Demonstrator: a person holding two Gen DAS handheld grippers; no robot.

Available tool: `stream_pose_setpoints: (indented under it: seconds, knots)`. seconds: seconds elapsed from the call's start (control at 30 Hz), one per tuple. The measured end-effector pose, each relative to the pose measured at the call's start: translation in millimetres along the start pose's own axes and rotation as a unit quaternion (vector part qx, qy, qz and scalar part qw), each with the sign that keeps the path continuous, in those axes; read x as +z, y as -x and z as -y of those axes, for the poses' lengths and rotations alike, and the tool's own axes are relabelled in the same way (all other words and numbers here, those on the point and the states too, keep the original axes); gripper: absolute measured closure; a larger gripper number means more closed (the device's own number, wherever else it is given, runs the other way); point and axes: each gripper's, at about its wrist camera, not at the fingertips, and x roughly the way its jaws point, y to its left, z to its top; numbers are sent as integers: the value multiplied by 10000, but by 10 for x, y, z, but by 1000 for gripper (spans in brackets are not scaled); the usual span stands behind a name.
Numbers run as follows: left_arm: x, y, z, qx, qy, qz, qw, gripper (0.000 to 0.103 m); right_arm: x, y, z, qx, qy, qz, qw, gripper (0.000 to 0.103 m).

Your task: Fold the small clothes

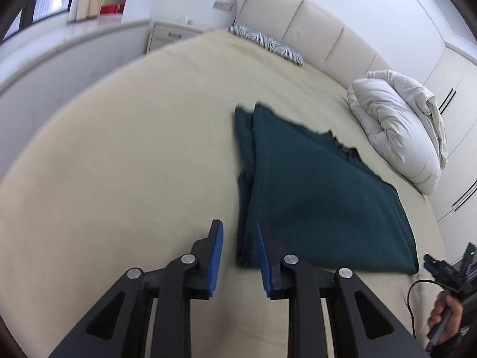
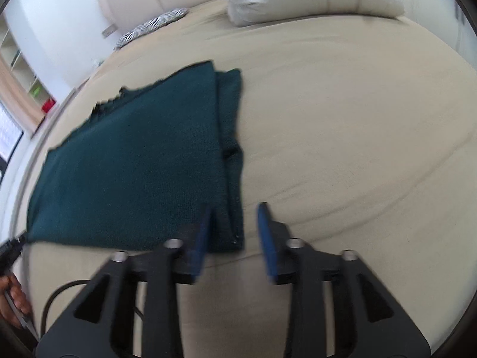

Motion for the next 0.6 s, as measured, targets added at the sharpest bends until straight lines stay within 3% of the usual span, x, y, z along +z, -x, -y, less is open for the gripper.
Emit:
stream_pose_setpoints:
  seconds: [0.07,0.13,0.23,0.33,0.5,0.6]
  knots:
    - [161,53,203,43,-312,246,9992,64,103,183,-14,157,-117,251,9995,58]
    - [312,-18,425,76,-642,411,9971,57,224,261,-120,538,-113,377,9978,58]
    - [521,-319,788,73,-1113,582,9921,55,430,162,-490,1144,123,324,9928,58]
    - [708,-692,1059,-36,-1274,529,9904,55,617,-161,-935,1857,252,135,9822,58]
    - [960,-1240,1291,194,-1334,516,9895,55,907,-938,-1555,2314,184,-464,9716,58]
    - [966,-1648,1278,490,-1474,140,9878,55,1018,-1345,-1738,2531,27,-690,9650,58]
